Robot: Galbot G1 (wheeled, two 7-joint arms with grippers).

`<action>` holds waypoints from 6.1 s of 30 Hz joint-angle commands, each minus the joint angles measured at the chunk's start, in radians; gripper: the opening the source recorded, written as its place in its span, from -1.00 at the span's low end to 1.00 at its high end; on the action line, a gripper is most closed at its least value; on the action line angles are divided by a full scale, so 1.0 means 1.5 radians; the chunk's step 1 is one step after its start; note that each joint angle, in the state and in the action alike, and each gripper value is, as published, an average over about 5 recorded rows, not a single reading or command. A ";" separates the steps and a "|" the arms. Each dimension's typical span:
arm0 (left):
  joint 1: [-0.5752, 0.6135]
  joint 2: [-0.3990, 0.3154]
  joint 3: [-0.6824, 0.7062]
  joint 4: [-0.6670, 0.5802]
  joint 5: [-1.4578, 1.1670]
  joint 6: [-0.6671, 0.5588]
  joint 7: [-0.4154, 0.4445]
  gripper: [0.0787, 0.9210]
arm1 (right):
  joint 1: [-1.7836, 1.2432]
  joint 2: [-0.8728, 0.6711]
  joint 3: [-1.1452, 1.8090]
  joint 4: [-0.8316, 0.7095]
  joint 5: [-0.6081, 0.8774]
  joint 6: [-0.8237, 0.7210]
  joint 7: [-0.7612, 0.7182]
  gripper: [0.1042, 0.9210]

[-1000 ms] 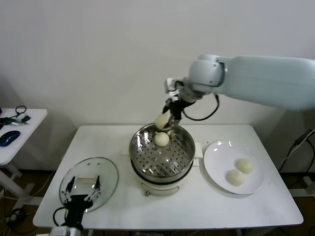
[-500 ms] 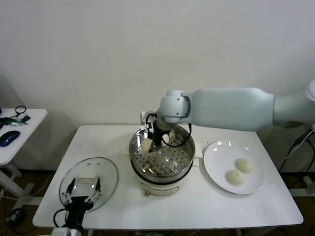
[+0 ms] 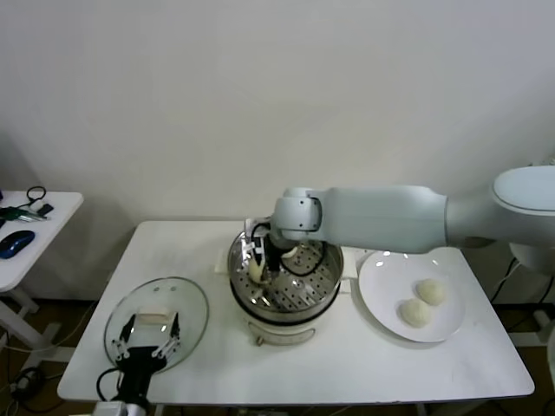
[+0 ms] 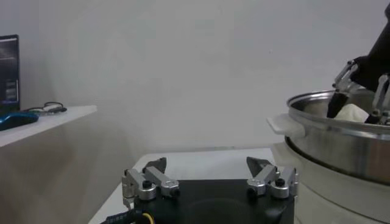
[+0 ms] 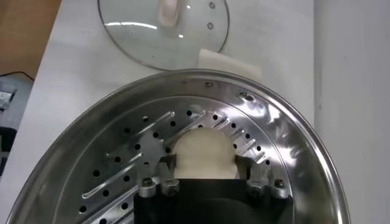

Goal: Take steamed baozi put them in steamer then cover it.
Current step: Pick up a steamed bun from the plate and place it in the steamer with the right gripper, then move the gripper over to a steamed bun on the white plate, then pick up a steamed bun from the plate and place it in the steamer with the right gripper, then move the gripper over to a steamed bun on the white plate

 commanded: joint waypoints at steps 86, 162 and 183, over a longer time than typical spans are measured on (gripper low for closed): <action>0.014 -0.008 -0.002 -0.017 0.017 -0.001 -0.002 0.77 | 0.043 -0.400 -0.020 -0.027 -0.405 0.323 -0.298 0.22; 0.009 -0.019 0.001 -0.003 0.028 -0.011 -0.001 0.77 | 0.108 -0.450 -0.148 -0.170 -0.283 0.392 -0.366 0.76; 0.030 -0.026 -0.004 0.003 0.035 -0.016 -0.006 0.77 | -0.276 -0.375 0.216 -0.348 -0.453 0.379 -0.342 0.76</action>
